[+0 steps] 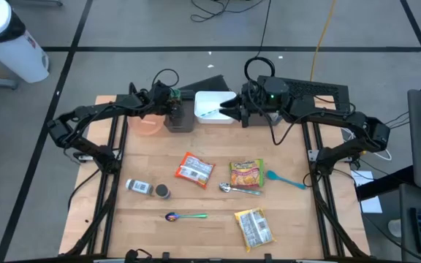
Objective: Pick & Place Food Item
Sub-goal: Put the orange seasoning pack into the left black bin, then put the blue baby spoon into the white bin
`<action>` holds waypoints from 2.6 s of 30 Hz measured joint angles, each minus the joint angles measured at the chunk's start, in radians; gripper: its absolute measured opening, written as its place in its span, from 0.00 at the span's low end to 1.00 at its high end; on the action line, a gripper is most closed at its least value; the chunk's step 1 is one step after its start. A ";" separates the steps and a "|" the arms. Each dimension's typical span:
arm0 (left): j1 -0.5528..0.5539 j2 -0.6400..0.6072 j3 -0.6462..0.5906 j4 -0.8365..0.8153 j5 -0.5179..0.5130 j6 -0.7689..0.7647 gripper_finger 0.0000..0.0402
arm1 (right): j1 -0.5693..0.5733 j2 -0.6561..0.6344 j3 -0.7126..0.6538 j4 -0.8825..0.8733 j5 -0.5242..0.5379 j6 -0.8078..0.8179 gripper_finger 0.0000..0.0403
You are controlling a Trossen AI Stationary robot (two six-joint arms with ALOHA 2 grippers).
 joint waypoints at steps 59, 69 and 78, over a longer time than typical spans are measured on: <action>-0.181 -0.373 0.311 -0.292 0.345 0.223 0.46 | -0.001 0.000 0.000 -0.043 0.022 0.000 0.45; -0.393 -0.406 0.191 -0.234 0.348 0.093 0.46 | -0.001 0.000 0.000 -0.041 0.029 0.000 0.45; -0.500 -0.392 0.189 -0.214 0.330 0.102 0.46 | 0.044 0.000 0.000 -0.019 0.144 0.001 0.45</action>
